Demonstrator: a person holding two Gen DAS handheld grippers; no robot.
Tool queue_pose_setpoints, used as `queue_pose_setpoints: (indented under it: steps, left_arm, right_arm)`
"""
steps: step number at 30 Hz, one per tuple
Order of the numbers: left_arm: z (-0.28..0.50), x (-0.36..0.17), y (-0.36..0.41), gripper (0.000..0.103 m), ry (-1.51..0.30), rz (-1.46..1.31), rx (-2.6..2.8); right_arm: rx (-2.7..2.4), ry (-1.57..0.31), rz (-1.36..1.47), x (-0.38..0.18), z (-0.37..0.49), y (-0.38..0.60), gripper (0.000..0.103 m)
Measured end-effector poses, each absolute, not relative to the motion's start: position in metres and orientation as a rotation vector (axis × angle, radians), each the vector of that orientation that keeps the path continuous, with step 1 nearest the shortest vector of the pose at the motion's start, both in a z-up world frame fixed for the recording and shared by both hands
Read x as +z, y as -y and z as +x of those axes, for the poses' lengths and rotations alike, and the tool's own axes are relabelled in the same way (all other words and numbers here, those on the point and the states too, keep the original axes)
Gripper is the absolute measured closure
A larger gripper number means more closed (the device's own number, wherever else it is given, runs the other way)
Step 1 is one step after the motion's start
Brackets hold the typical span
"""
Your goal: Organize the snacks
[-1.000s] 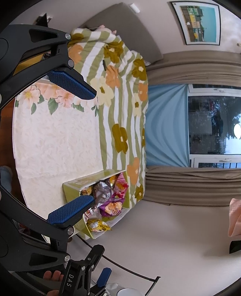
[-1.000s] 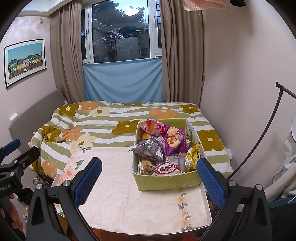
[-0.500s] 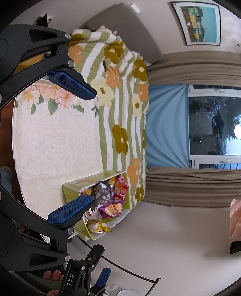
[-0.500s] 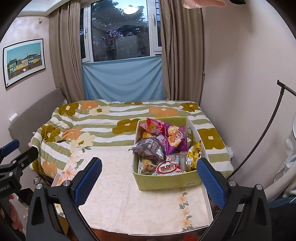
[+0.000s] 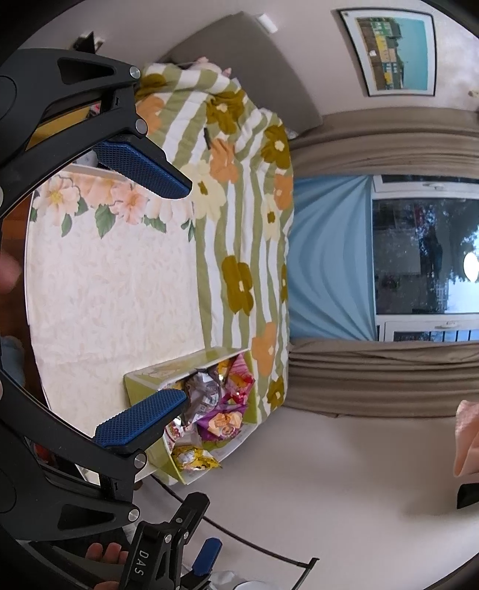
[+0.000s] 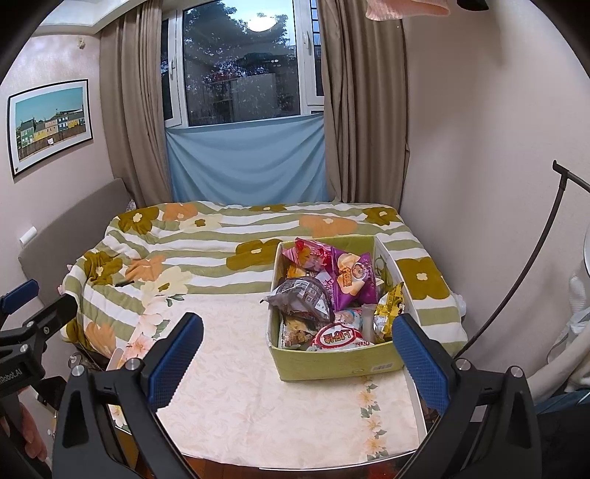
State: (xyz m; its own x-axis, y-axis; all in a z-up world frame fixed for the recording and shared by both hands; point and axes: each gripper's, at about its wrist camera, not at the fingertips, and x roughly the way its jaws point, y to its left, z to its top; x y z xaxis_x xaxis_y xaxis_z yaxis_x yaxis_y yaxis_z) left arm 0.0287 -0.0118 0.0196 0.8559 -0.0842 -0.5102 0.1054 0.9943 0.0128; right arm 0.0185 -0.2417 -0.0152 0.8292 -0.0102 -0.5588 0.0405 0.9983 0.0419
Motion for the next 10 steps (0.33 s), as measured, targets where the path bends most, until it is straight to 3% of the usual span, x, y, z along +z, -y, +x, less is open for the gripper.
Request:
queue_pose_setpoints:
  steps: [10]
  left_arm:
    - [0.013, 0.038, 0.008, 0.001, -0.448, 0.038, -0.116]
  right_arm:
    - [-0.017, -0.596, 0.072, -0.011, 0.016, 0.236, 0.001]
